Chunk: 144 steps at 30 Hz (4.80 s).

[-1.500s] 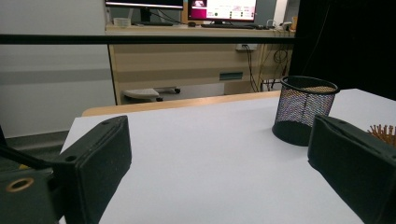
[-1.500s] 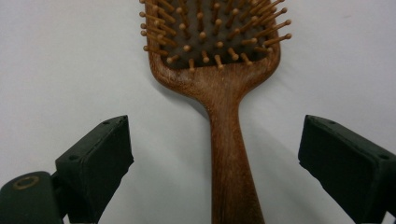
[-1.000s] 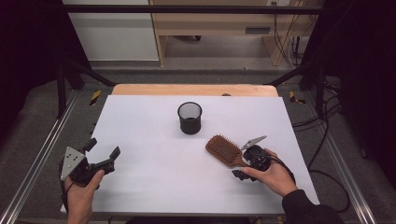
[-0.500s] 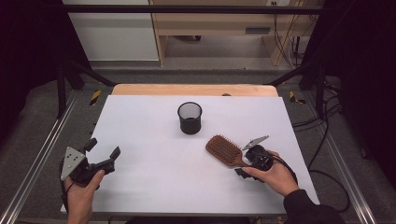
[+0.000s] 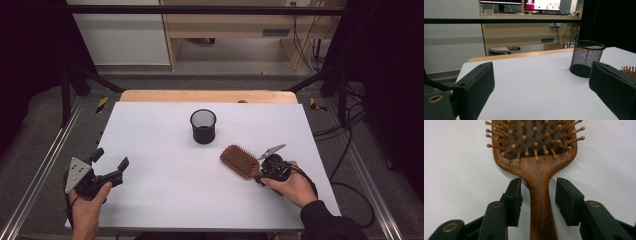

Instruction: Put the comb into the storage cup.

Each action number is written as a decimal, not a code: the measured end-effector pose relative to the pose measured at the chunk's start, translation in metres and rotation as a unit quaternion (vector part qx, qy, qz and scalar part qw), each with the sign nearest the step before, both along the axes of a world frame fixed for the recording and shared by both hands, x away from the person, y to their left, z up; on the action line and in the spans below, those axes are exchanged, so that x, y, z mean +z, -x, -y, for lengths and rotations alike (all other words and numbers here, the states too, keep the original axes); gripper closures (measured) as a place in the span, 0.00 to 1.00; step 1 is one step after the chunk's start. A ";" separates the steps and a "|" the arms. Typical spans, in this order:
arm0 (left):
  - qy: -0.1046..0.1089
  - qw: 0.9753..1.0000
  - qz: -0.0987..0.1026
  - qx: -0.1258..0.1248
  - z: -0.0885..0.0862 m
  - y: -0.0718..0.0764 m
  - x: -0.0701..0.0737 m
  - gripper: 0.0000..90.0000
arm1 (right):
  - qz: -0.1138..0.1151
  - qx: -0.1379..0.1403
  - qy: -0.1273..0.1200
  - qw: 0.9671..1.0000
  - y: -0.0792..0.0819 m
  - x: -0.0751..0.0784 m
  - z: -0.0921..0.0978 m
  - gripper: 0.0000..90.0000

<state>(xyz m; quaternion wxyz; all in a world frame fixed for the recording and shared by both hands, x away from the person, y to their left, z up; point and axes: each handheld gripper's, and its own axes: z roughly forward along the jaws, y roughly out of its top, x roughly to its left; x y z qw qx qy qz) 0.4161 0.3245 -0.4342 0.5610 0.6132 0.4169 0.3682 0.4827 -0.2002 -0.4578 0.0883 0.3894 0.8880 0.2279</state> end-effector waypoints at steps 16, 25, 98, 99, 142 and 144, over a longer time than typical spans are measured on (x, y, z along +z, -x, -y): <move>0.001 1.000 0.001 0.000 0.001 0.000 0.000 0.07 | -0.030 -0.006 0.039 0.999 -0.001 0.004 -0.012 0.77; 0.002 1.000 0.001 -0.001 0.001 0.000 0.000 0.08 | -0.040 -0.003 0.060 0.997 -0.004 0.006 -0.019 0.81; 0.040 0.979 -0.013 -0.201 0.183 -0.035 0.068 0.03 | 0.242 0.030 -0.231 0.942 0.024 0.048 -0.074 0.81; 0.039 0.979 -0.015 -0.202 0.183 -0.035 0.068 0.03 | 0.245 0.032 -0.231 0.941 0.024 0.048 -0.076 0.81; 0.169 0.960 -0.097 -0.202 0.164 -0.062 0.073 0.12 | 0.264 0.070 -0.233 0.933 0.034 0.044 -0.109 0.81; 0.176 0.957 -0.102 -0.206 0.164 -0.062 0.073 0.17 | 0.265 0.070 -0.233 0.933 0.035 0.044 -0.110 0.81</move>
